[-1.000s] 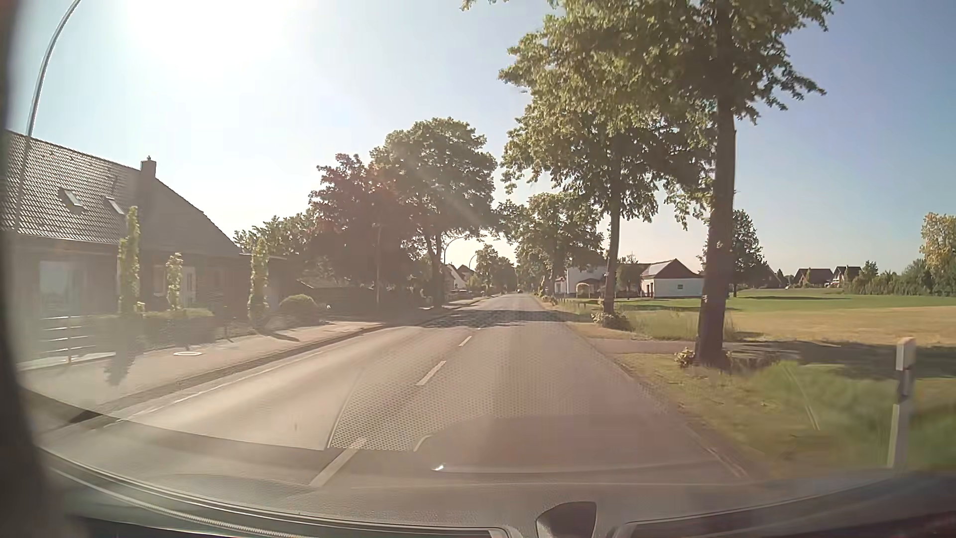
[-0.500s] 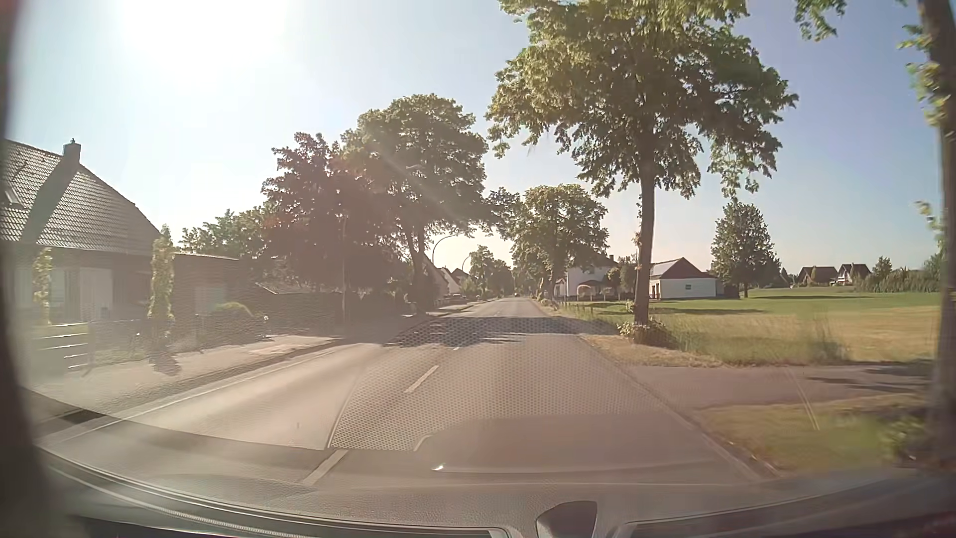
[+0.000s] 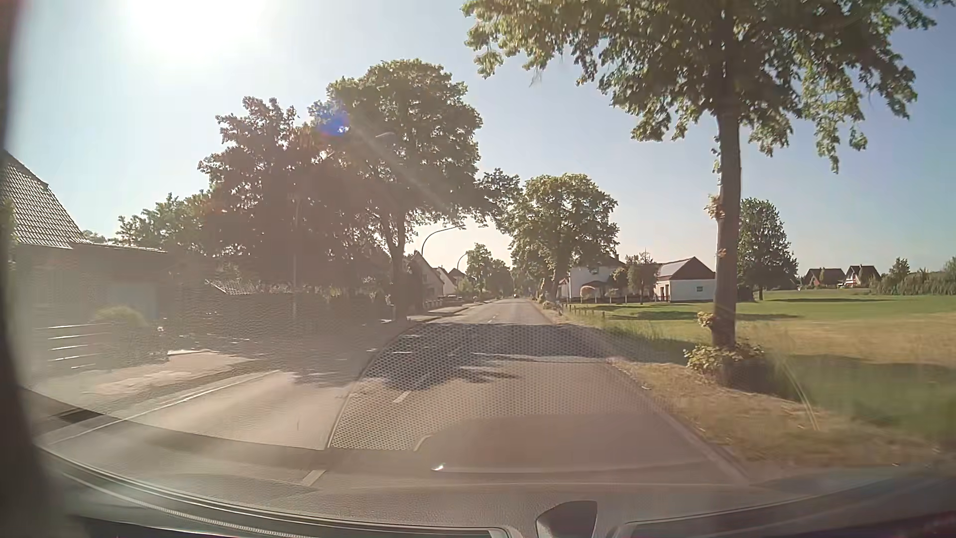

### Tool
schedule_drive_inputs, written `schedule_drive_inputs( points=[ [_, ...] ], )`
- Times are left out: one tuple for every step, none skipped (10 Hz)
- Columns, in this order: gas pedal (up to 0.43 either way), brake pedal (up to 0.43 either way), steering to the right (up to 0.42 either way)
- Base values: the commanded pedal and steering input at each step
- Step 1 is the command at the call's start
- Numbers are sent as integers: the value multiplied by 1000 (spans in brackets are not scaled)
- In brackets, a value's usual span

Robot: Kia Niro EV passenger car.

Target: Follow the waypoints while adhering to traffic rules and regulations

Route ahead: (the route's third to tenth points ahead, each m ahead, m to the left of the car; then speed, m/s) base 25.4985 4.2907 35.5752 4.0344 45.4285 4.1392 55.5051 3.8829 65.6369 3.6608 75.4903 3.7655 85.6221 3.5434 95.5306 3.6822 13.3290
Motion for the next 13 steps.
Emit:
schedule_drive_inputs(
  points=[
    [0,6,1],
    [0,6,1],
    [0,6,3],
    [0,6,3],
    [0,6,3],
    [0,6,3],
    [0,6,3],
    [0,6,3],
    [0,6,3],
    [0,6,3],
    [0,6,3],
    [0,6,3],
    [0,6,4]
  ],
)
